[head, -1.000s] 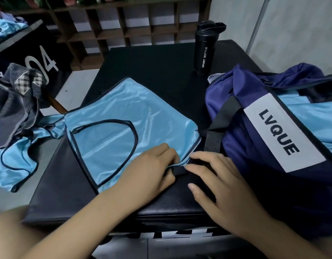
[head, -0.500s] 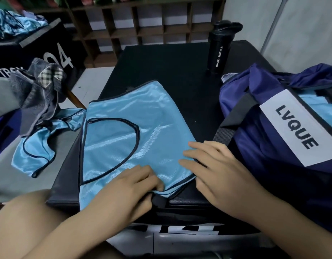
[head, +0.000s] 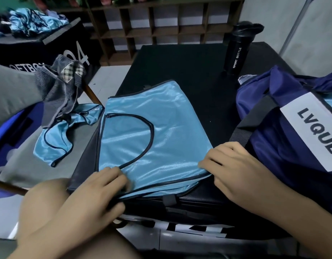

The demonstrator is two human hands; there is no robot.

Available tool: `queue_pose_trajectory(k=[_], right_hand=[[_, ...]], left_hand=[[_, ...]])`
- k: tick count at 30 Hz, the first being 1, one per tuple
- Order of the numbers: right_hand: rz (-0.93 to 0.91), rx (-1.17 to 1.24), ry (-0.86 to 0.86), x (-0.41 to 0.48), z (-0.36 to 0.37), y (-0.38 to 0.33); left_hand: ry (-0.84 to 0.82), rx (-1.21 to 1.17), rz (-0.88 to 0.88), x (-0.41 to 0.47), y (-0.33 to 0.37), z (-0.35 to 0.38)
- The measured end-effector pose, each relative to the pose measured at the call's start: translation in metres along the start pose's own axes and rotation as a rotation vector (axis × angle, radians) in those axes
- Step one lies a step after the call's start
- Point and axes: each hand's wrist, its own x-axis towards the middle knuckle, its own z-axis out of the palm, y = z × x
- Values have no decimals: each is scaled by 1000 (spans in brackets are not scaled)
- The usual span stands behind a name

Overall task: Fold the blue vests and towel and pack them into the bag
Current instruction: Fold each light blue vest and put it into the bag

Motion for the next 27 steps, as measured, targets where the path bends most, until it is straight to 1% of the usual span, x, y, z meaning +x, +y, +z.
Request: queue_pose_trajectory(k=[5, 8, 13, 17, 20, 24, 27], right_hand=[[14, 18, 22, 9, -1, -6], [49, 36, -12, 14, 1, -14], [32, -40, 12, 27, 0, -30], [24, -46, 51, 38, 8, -50], [78, -16, 49, 50, 12, -61], [130, 131, 87, 68, 13, -78], [151, 144, 123, 79, 16, -89]], left_hand=[[106, -112, -78, -3, 0, -22], [166, -132, -127, 1, 8, -36], [215, -420, -188, 4, -14, -45], [319, -583, -197, 12, -18, -55], [369, -604, -205, 18, -19, -59], [393, -627, -204, 21, -22, -61], [430, -653, -201, 21, -23, -65]])
